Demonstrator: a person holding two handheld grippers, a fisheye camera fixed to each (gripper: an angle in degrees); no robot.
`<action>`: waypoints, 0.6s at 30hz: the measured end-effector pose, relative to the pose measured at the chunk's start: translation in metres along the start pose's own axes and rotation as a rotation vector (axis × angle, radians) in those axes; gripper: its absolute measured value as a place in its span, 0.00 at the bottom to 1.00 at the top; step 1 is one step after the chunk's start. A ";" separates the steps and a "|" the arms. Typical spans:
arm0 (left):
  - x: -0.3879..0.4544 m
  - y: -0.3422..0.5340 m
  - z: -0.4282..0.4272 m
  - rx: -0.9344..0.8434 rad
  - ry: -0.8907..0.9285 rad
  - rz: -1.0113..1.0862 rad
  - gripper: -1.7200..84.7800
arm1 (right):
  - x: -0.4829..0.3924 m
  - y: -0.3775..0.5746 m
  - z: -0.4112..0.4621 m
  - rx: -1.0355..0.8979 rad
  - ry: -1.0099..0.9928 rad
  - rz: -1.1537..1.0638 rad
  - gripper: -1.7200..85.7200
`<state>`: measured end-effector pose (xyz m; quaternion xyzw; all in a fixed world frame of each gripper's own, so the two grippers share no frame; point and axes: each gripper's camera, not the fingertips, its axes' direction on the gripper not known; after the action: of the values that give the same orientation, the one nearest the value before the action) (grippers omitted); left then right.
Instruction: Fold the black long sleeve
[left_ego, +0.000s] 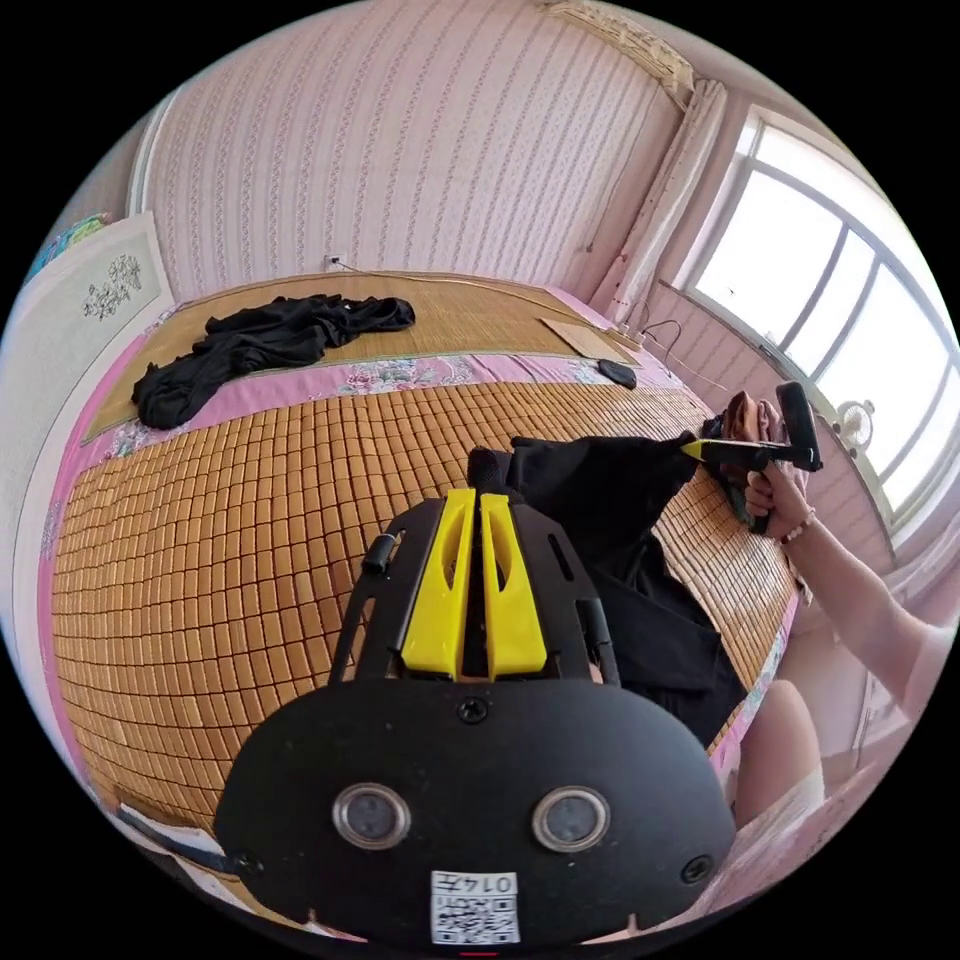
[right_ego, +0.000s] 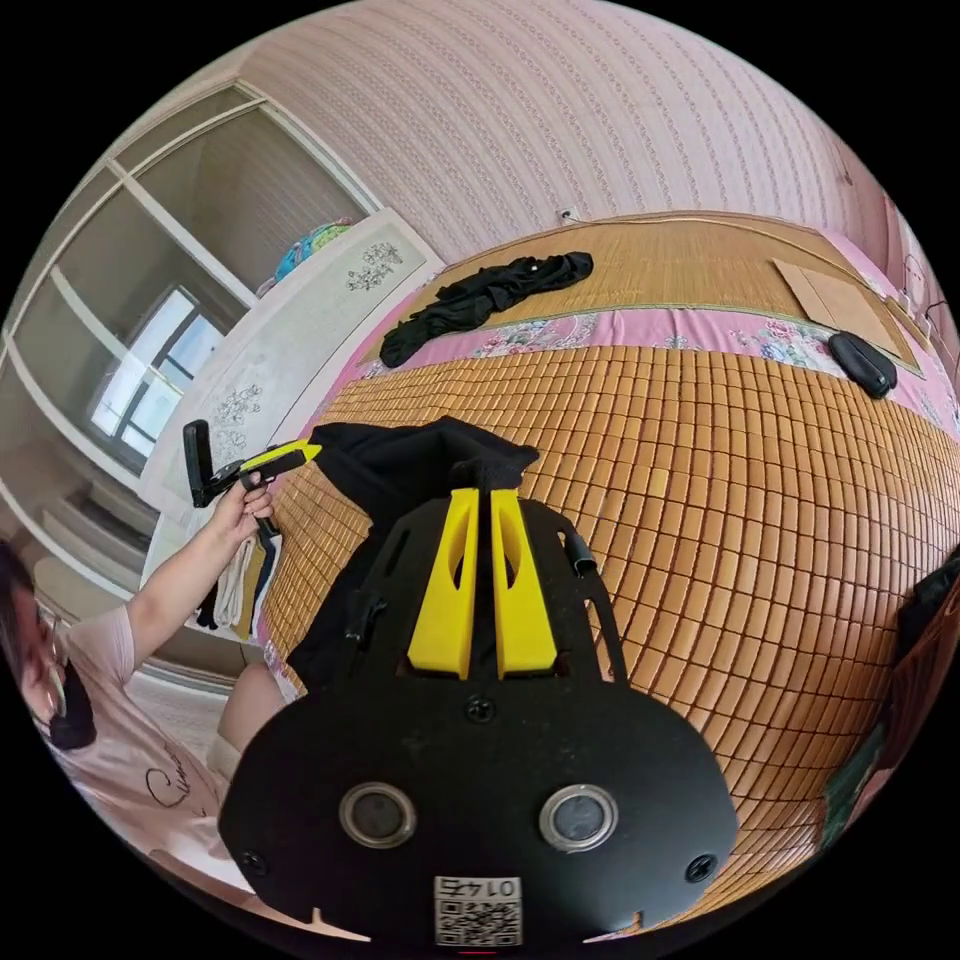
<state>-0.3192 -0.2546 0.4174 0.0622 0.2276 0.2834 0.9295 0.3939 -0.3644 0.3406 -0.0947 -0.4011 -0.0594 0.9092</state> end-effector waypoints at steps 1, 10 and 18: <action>0.005 0.010 -0.007 -0.006 0.016 0.019 0.01 | -0.013 0.021 -0.009 -0.007 -0.025 -0.052 0.03; 0.049 0.225 0.005 -0.298 -0.001 -0.088 0.01 | -0.039 0.217 0.048 -0.402 0.112 -0.027 0.03; 0.063 0.250 -0.041 -0.123 -0.061 -0.188 0.01 | -0.034 0.242 0.019 -0.223 0.136 0.145 0.03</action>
<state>-0.4158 -0.0121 0.4179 -0.0079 0.1862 0.2063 0.9606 0.4019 -0.1229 0.2973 -0.2195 -0.3217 -0.0439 0.9200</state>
